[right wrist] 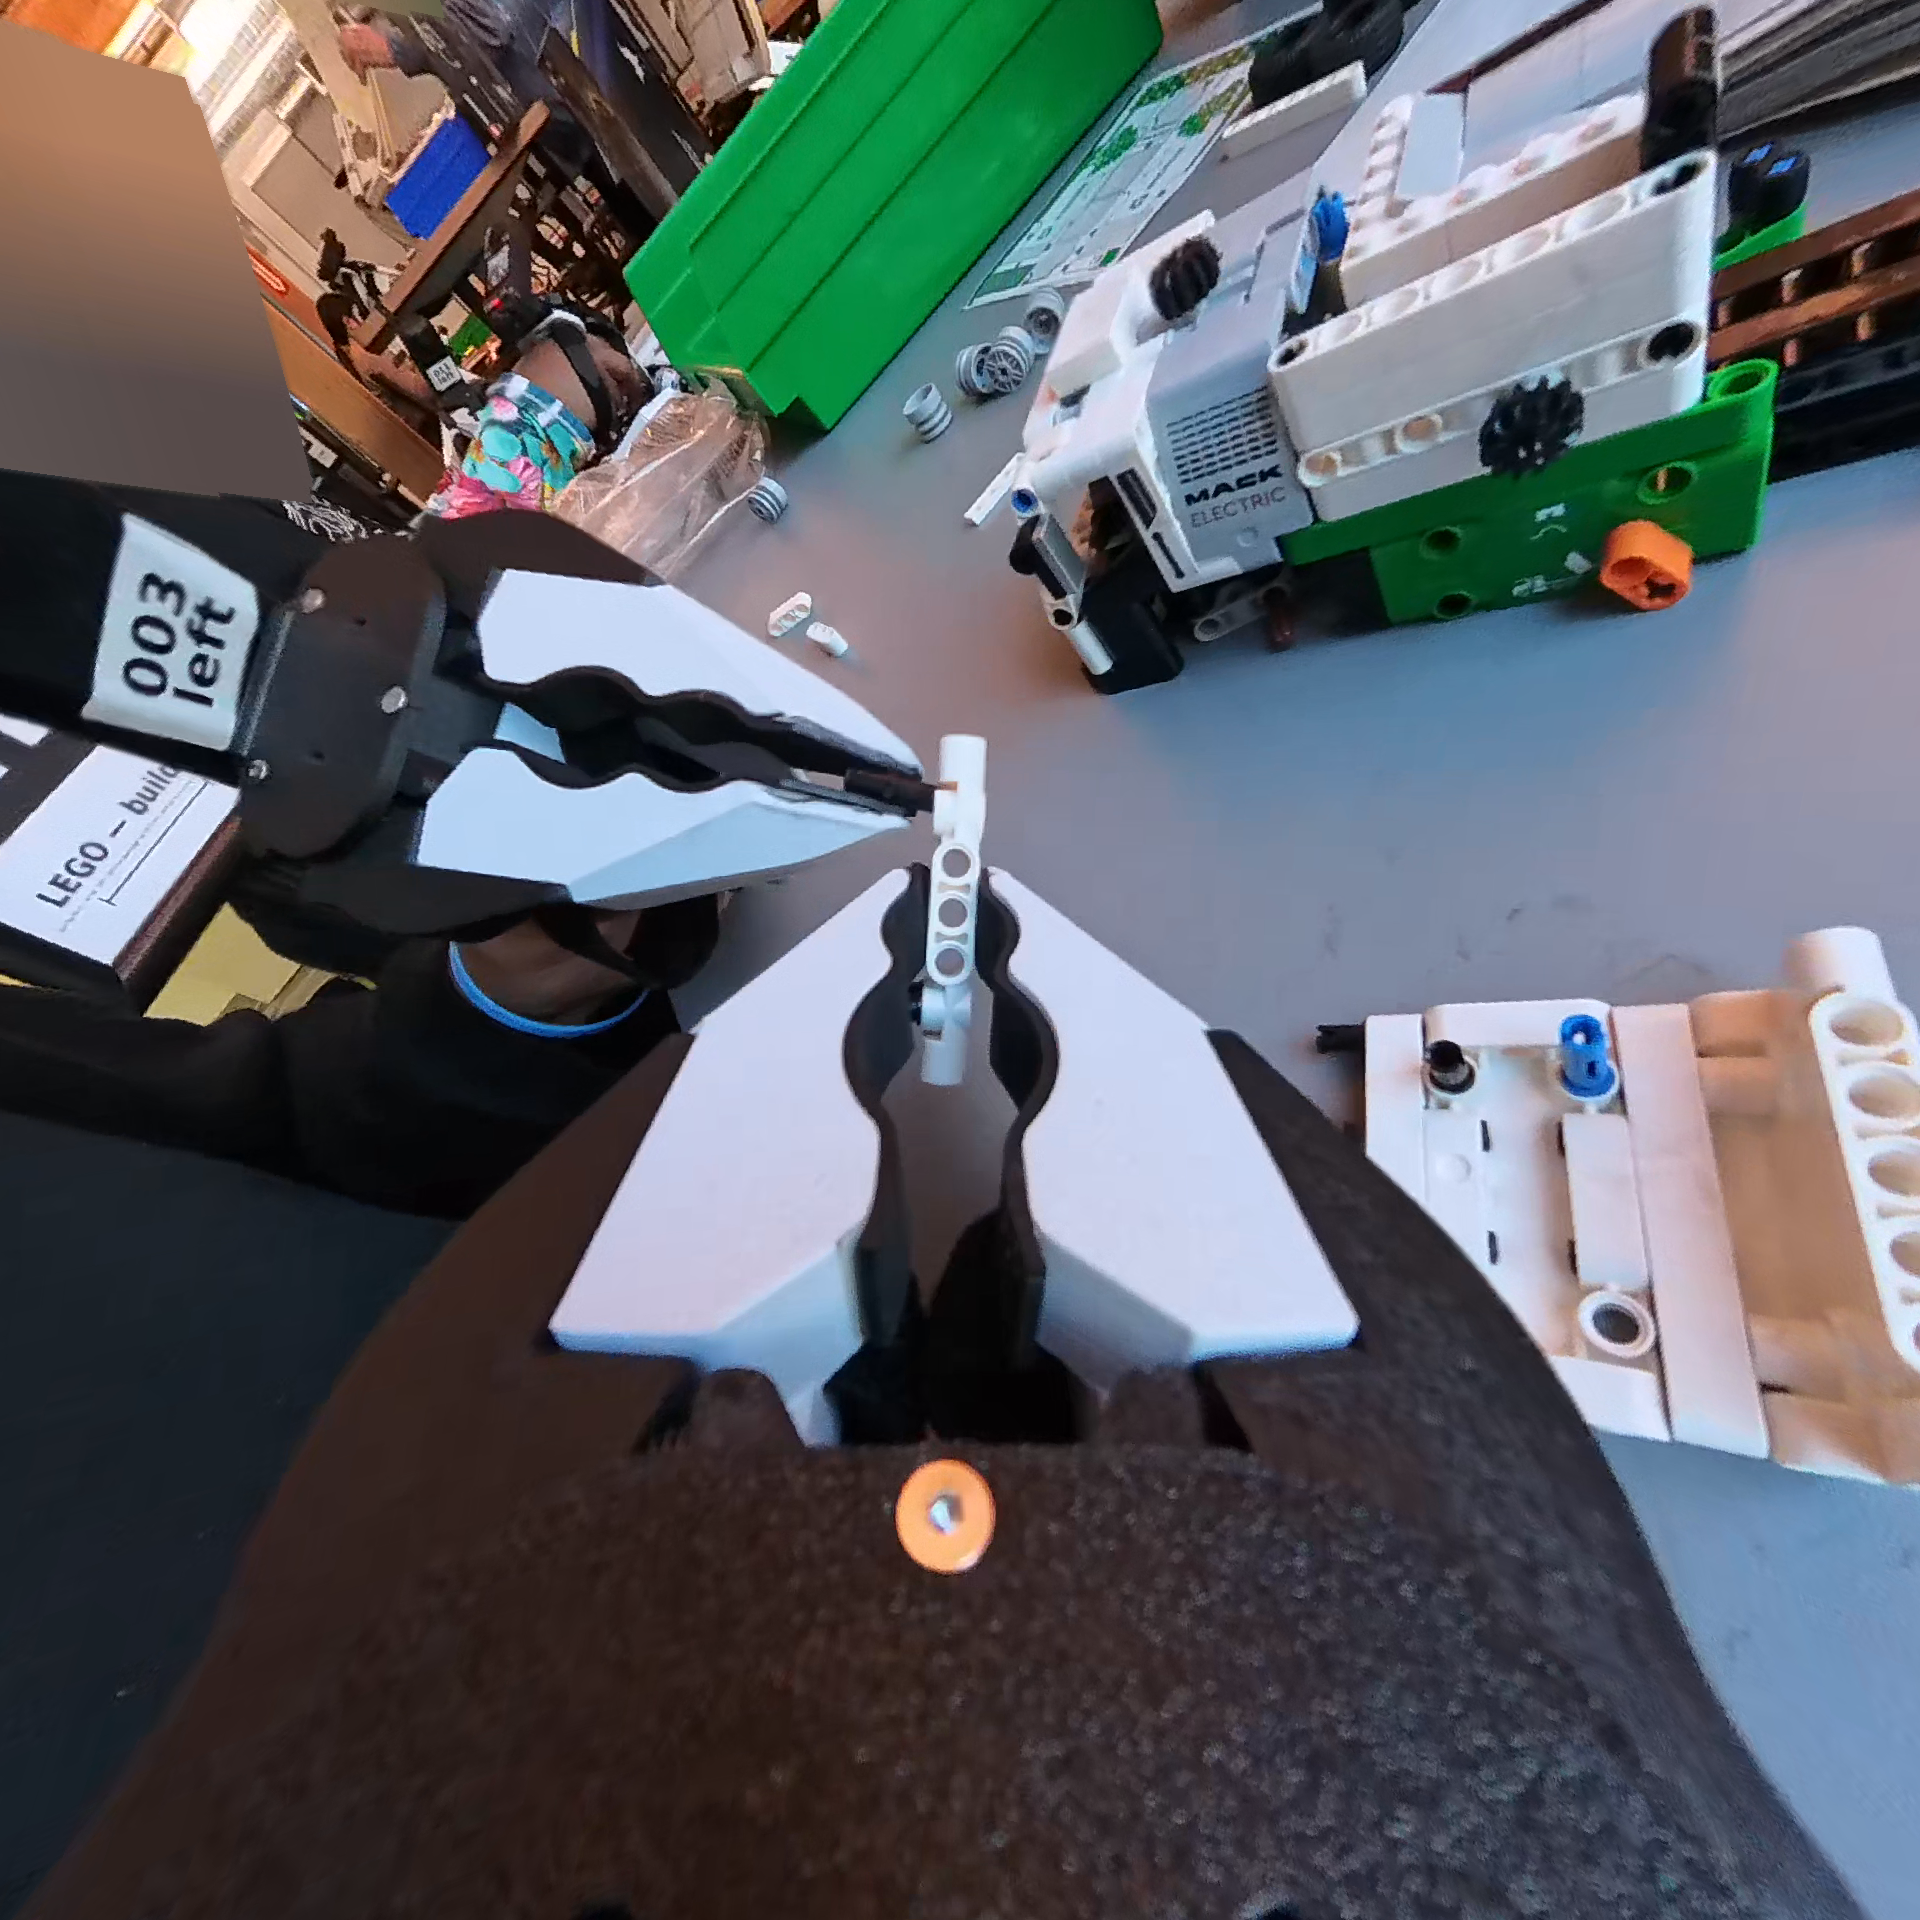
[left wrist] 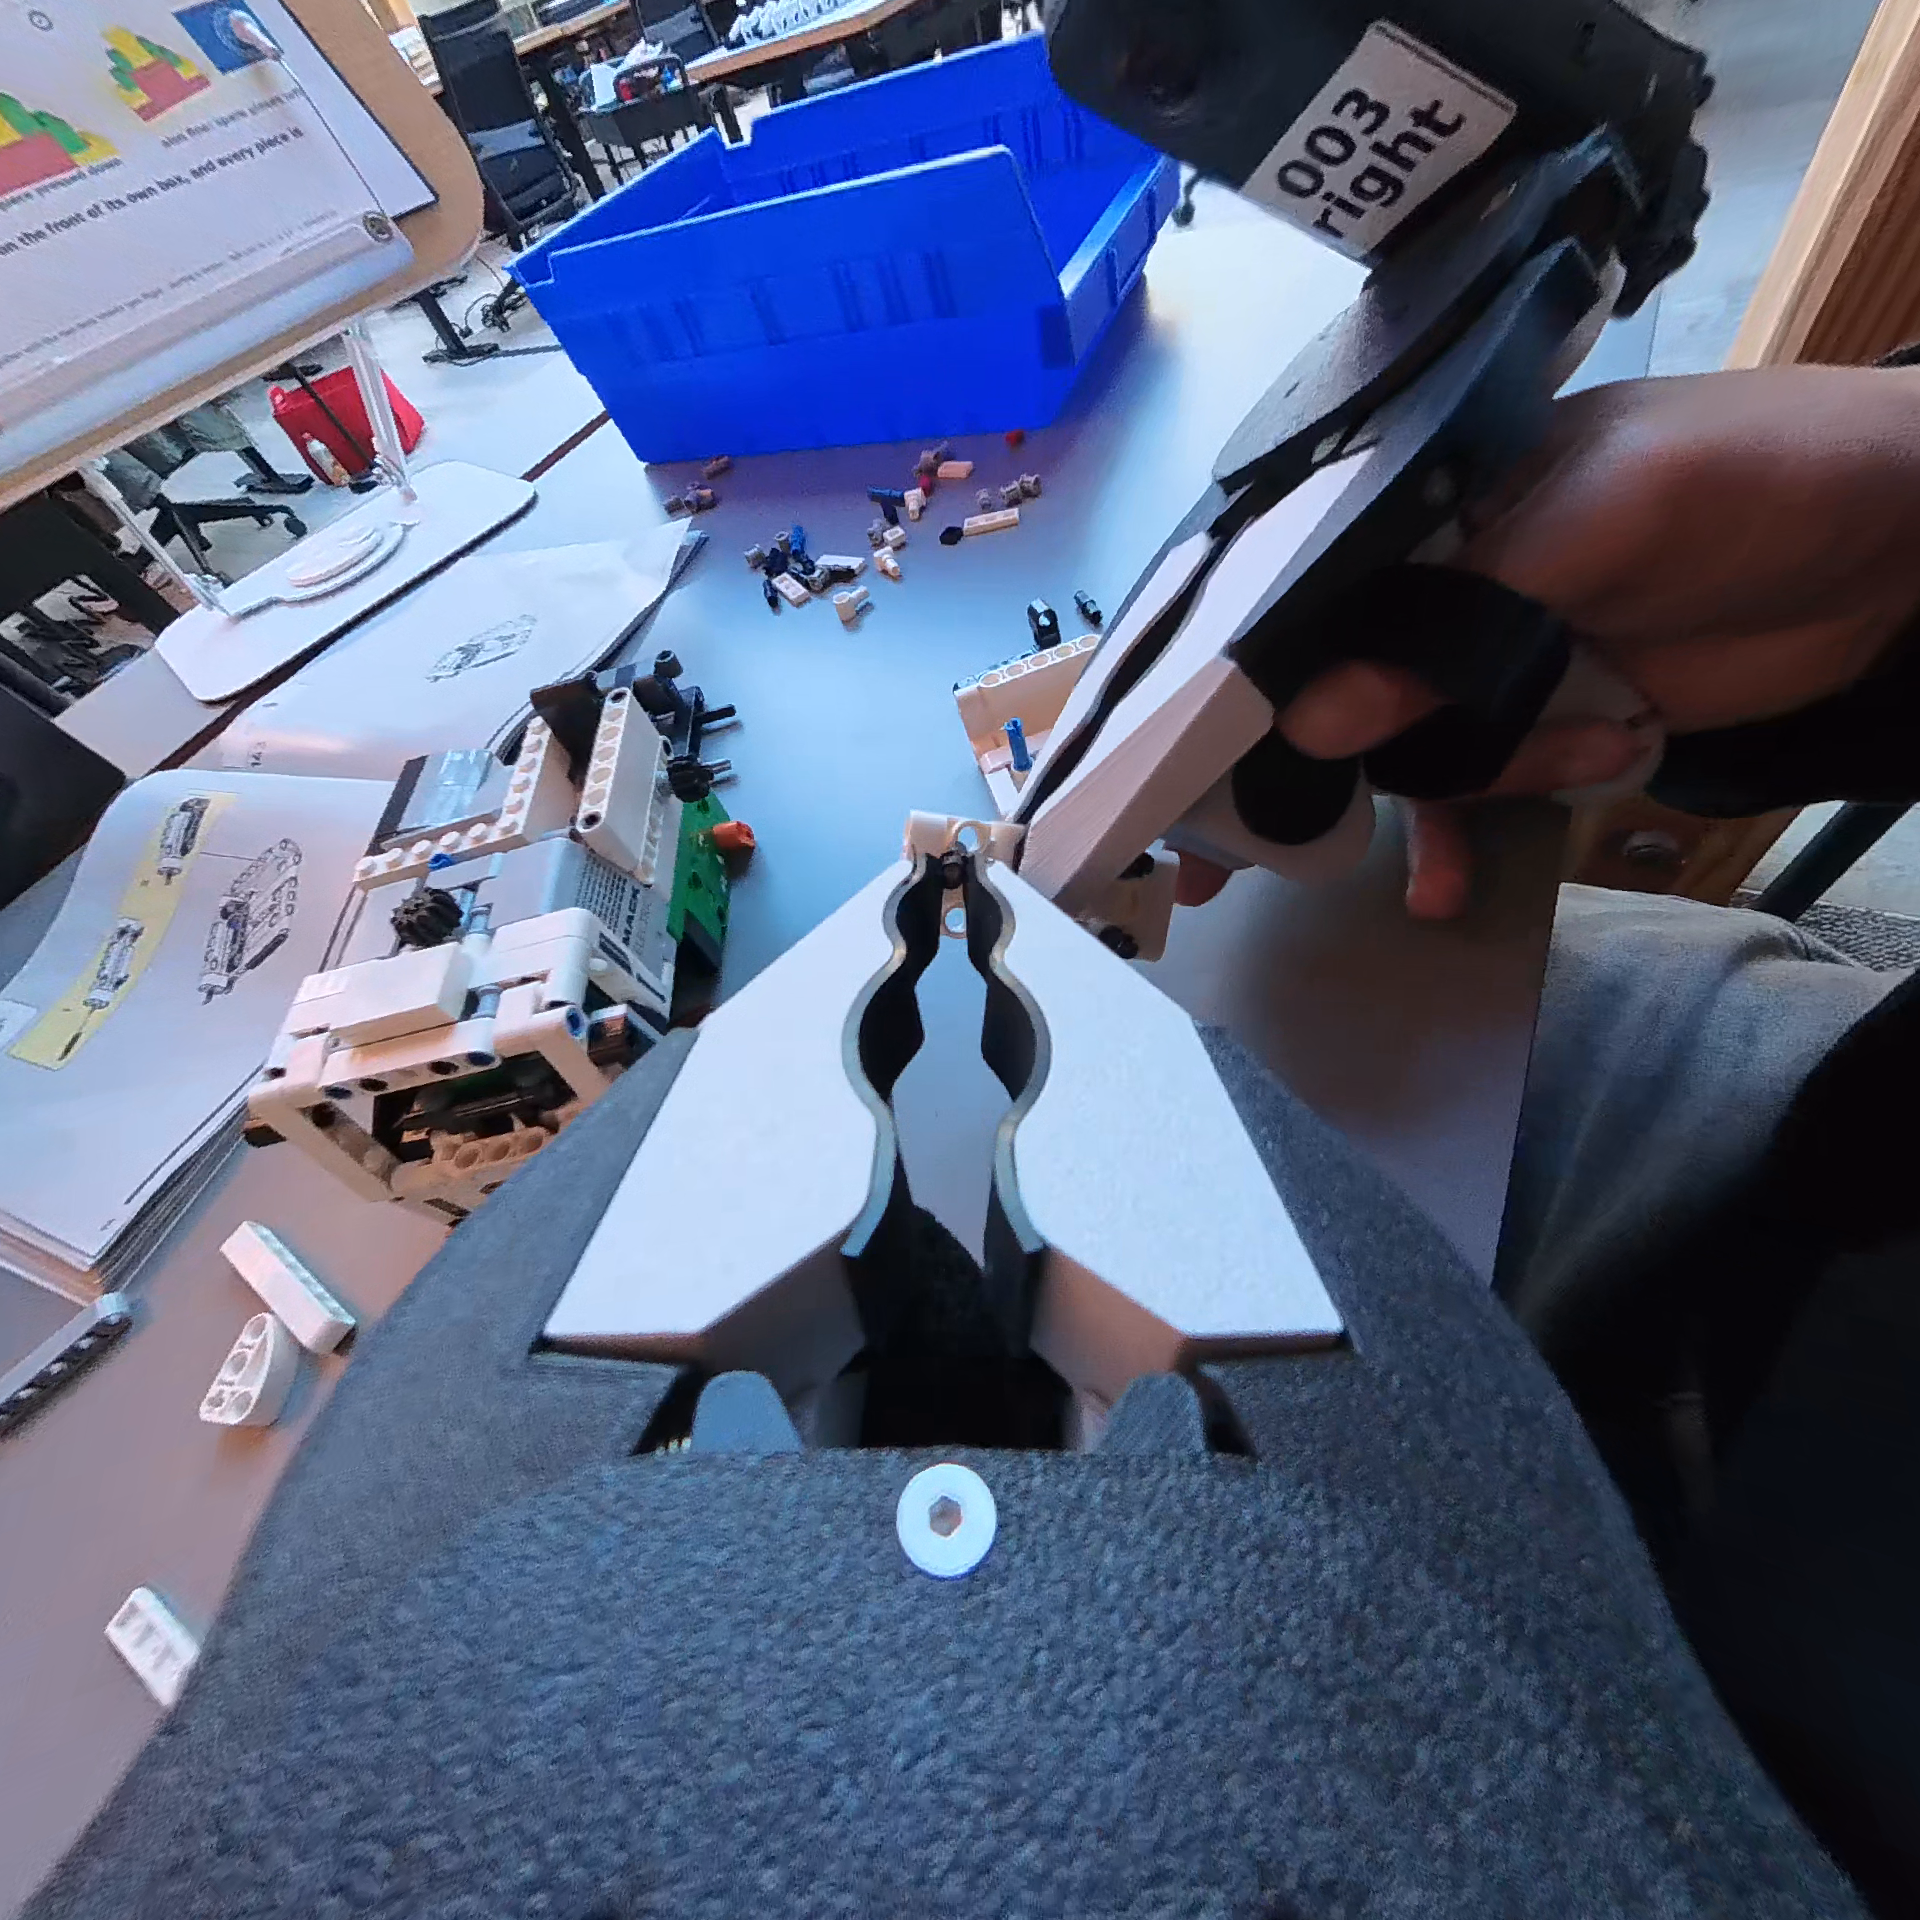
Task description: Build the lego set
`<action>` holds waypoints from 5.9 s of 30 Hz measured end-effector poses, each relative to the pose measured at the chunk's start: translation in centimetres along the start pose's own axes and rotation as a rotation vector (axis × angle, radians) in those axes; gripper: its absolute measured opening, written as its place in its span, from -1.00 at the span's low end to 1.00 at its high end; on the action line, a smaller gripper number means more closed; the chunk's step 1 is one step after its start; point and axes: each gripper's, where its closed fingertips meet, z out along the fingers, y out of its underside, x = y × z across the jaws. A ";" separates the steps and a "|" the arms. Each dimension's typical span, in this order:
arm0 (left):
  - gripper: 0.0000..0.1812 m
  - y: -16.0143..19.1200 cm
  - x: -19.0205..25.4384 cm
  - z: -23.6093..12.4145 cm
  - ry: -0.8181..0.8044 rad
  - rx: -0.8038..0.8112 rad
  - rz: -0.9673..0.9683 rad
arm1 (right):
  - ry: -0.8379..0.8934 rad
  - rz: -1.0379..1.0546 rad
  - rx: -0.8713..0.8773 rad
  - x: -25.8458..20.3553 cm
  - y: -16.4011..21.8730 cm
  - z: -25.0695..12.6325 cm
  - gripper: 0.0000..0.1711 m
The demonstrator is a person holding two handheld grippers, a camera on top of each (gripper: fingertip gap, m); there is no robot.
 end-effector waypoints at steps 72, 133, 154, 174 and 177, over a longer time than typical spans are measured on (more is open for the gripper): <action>-0.96 1.4 0.1 1.4 -0.130 -0.098 0.051 | 0.188 -0.070 -0.079 2.0 1.1 0.3 -0.92; -0.96 1.6 0.5 1.6 -0.111 -0.104 0.089 | 0.412 -0.296 -0.134 3.0 1.6 0.0 -0.91; -0.95 -5.6 0.9 -3.7 0.540 0.476 -0.680 | -0.416 -0.061 0.364 -5.9 -5.1 -3.3 -0.92; -0.74 -6.0 3.0 -3.8 0.540 0.452 -0.596 | -0.442 -0.155 0.528 -8.3 -5.9 -3.8 -0.92; -0.94 -5.9 3.1 -3.9 0.529 0.448 -0.585 | -0.436 -0.153 0.501 -8.0 -5.8 -3.5 -0.92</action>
